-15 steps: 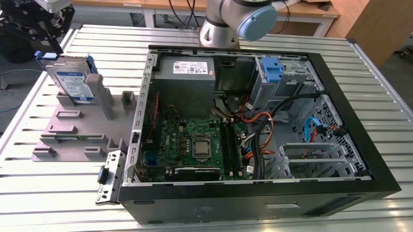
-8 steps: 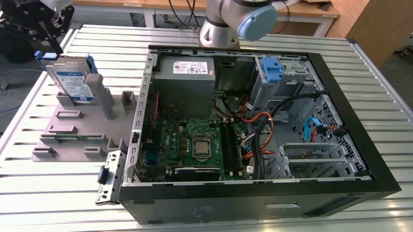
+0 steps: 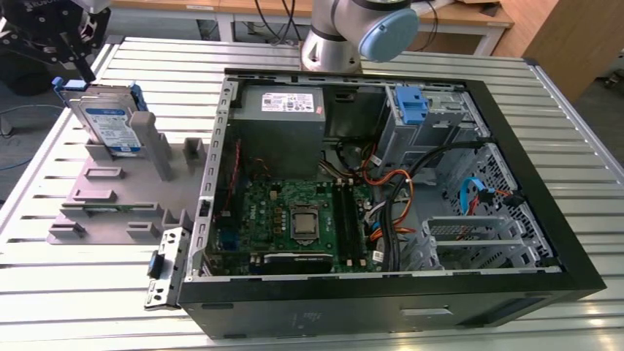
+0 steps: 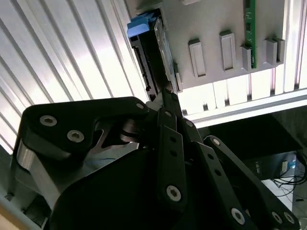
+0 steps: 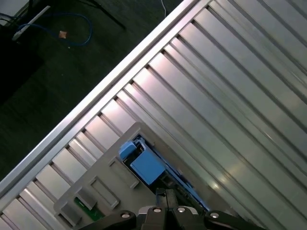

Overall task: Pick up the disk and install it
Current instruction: 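Pick up the disk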

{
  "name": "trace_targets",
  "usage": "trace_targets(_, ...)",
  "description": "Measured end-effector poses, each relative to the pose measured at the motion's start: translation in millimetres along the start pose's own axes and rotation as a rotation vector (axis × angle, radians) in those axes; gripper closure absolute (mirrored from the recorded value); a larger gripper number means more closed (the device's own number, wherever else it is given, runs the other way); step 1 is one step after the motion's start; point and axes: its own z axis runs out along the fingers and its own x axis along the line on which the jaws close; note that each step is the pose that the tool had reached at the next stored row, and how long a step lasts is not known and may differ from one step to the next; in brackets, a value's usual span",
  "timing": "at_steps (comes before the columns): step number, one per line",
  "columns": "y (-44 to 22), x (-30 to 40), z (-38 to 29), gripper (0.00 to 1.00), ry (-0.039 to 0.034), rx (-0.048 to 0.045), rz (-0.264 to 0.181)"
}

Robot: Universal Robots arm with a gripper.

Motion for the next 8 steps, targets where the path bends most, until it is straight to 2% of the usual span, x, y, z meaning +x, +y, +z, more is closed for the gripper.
trace_targets(3,0.0,0.0,0.0,0.89,0.0011,-0.0007,-0.035)
trace_targets(8,0.0,0.0,0.0,0.89,0.0013,-0.0009,-0.038)
